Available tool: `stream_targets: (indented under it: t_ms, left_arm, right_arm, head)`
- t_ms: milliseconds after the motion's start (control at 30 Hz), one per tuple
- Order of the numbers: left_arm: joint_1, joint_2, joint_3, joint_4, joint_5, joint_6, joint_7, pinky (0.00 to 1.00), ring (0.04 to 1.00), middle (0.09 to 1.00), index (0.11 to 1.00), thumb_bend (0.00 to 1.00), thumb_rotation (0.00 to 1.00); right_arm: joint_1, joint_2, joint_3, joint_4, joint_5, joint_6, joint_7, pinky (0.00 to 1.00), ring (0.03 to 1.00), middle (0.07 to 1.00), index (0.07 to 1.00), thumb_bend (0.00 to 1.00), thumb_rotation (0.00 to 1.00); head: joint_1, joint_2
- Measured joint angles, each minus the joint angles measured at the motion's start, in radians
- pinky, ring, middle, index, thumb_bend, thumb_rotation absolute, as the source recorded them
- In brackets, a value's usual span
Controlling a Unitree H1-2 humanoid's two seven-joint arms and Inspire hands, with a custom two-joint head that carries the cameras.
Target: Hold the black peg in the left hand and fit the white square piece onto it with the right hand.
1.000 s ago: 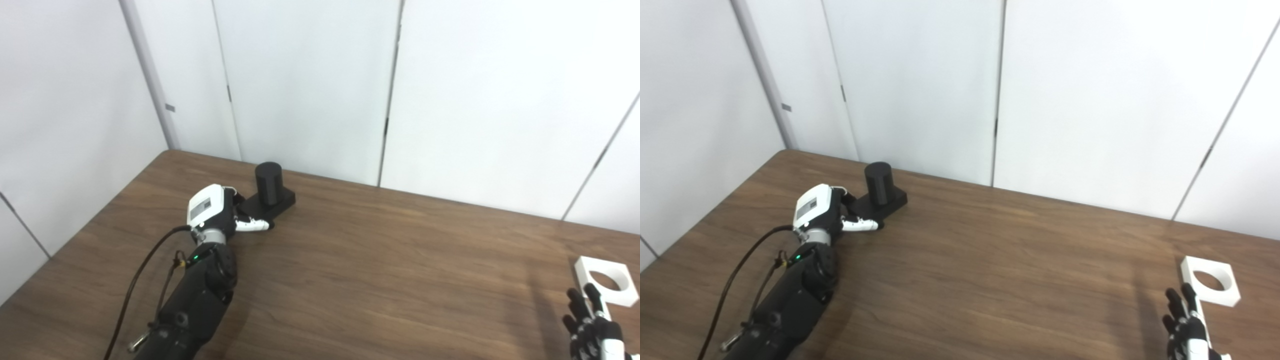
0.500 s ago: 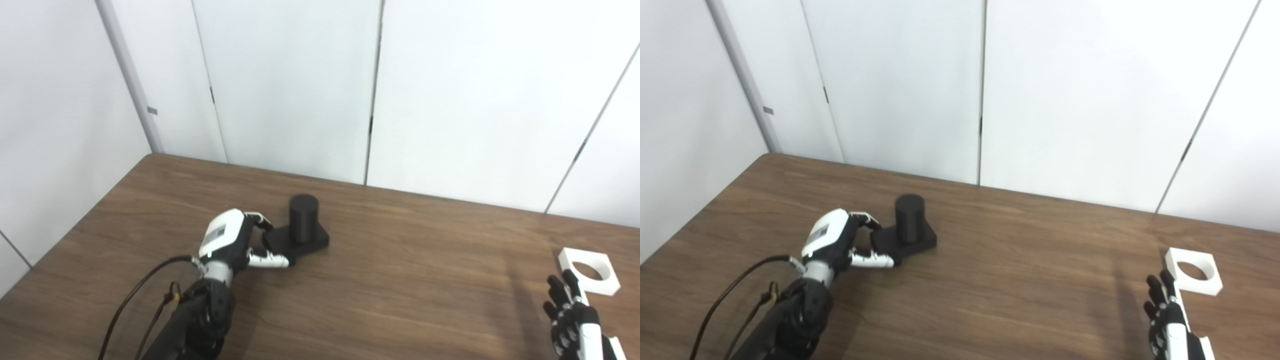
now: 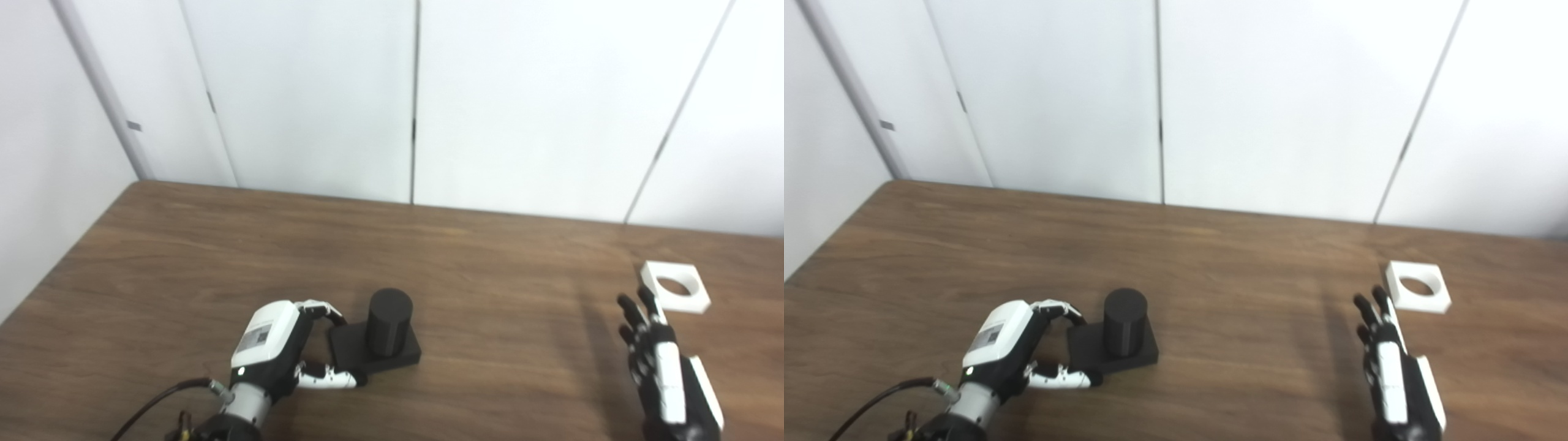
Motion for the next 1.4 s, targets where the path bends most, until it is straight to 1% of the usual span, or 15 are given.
stream_targets:
  t_ms: [167, 267, 300, 367, 433, 533, 633, 700, 967, 1033, 1100, 1167, 1200, 1267, 1400]
  left_arm:
    - [0.046, 0.000, -0.008, -0.016, -0.027, -0.103, -0.005, 0.70, 0.812, 0.770, 0.487, 0.51, 0.04]
    - [0.065, 0.001, -0.019, -0.016, -0.043, -0.171, -0.006, 0.67, 0.795, 0.760, 0.487, 0.52, 0.04]
    - [0.074, 0.000, -0.025, -0.011, -0.049, -0.206, -0.003, 0.67, 0.791, 0.758, 0.487, 0.52, 0.04]
    - [0.086, -0.002, -0.034, -0.003, -0.057, -0.253, 0.005, 0.67, 0.794, 0.758, 0.487, 0.52, 0.04]
    - [0.094, -0.010, -0.038, 0.002, -0.068, -0.283, 0.006, 0.68, 0.797, 0.757, 0.486, 0.52, 0.04]
    - [0.108, -0.027, -0.041, 0.011, -0.071, -0.305, 0.011, 0.69, 0.799, 0.756, 0.486, 0.52, 0.04]
    - [0.117, -0.046, -0.050, 0.027, -0.070, -0.326, 0.032, 0.69, 0.796, 0.754, 0.487, 0.52, 0.04]
    - [0.118, -0.057, -0.057, 0.030, -0.066, -0.329, 0.038, 0.69, 0.795, 0.754, 0.487, 0.52, 0.04]
    - [0.117, -0.063, -0.062, 0.046, -0.064, -0.359, 0.039, 0.68, 0.800, 0.758, 0.487, 0.52, 0.04]
    - [0.116, -0.063, -0.061, 0.048, -0.065, -0.362, 0.039, 0.68, 0.800, 0.758, 0.487, 0.52, 0.04]
    - [0.116, -0.063, -0.058, 0.050, -0.069, -0.366, 0.039, 0.68, 0.800, 0.759, 0.486, 0.52, 0.04]
    - [0.115, -0.062, -0.058, 0.051, -0.070, -0.367, 0.037, 0.69, 0.806, 0.767, 0.487, 0.51, 0.04]
    - [0.114, -0.061, -0.058, 0.051, -0.069, -0.366, 0.035, 0.69, 0.809, 0.770, 0.487, 0.51, 0.04]
    - [0.112, -0.056, -0.058, 0.051, -0.065, -0.359, 0.026, 0.69, 0.807, 0.769, 0.487, 0.51, 0.04]
    - [0.101, -0.042, -0.063, 0.050, -0.055, -0.357, 0.009, 0.69, 0.798, 0.765, 0.487, 0.52, 0.04]
  right_arm:
    - [0.000, 0.002, 0.015, -0.017, -0.007, 0.032, -0.012, 1.00, 1.000, 0.943, 1.000, 0.57, 1.00]
    - [0.000, 0.003, 0.026, -0.038, -0.019, 0.047, -0.018, 1.00, 1.000, 0.939, 1.000, 0.57, 1.00]
    - [0.000, 0.003, 0.028, -0.040, -0.022, 0.050, -0.019, 1.00, 1.000, 0.938, 1.000, 0.57, 1.00]
    - [0.000, 0.004, 0.030, -0.041, -0.025, 0.065, -0.020, 1.00, 1.000, 0.938, 1.000, 0.57, 1.00]
    - [0.000, 0.005, 0.030, -0.047, -0.028, 0.078, -0.023, 1.00, 1.000, 0.937, 1.000, 0.57, 1.00]
    - [0.000, 0.005, 0.030, -0.067, -0.026, 0.103, -0.024, 1.00, 1.000, 0.936, 1.000, 0.57, 1.00]
    - [0.000, 0.005, 0.030, -0.076, -0.026, 0.107, -0.025, 1.00, 1.000, 0.938, 1.000, 0.57, 1.00]
    - [0.000, 0.005, 0.030, -0.076, -0.026, 0.110, -0.025, 1.00, 1.000, 0.939, 1.000, 0.57, 1.00]
    - [0.000, 0.006, 0.036, -0.080, -0.036, 0.115, -0.034, 1.00, 0.997, 0.942, 1.000, 0.55, 1.00]
    - [0.000, 0.006, 0.036, -0.085, -0.037, 0.117, -0.040, 1.00, 1.000, 0.944, 1.000, 0.54, 1.00]
    - [0.000, 0.006, 0.035, -0.106, -0.040, 0.134, -0.050, 1.00, 0.992, 0.938, 0.995, 0.55, 0.99]
    - [-0.001, 0.006, 0.035, -0.127, -0.055, 0.143, -0.057, 1.00, 0.984, 0.931, 0.981, 0.55, 0.92]
    - [-0.001, 0.006, 0.035, -0.137, -0.066, 0.148, -0.060, 1.00, 0.982, 0.929, 0.976, 0.56, 0.89]
    - [-0.002, 0.002, 0.033, -0.166, -0.090, 0.172, -0.061, 1.00, 0.981, 0.927, 0.971, 0.57, 0.85]
    - [-0.005, -0.003, 0.012, -0.221, -0.099, 0.232, -0.056, 1.00, 0.981, 0.920, 0.958, 0.56, 0.84]
  head:
    - [-0.023, 0.031]
    - [-0.029, 0.040]
    - [-0.029, 0.040]
    - [-0.035, 0.052]
    - [-0.041, 0.066]
    - [-0.052, 0.075]
    - [-0.052, 0.075]
    - [-0.067, 0.081]
    - [-0.187, 0.077]
    - [-0.195, 0.075]
    - [-0.222, 0.074]
    - [-0.233, 0.072]
    - [-0.250, 0.068]
    - [-0.253, 0.066]
    - [-0.252, 0.064]
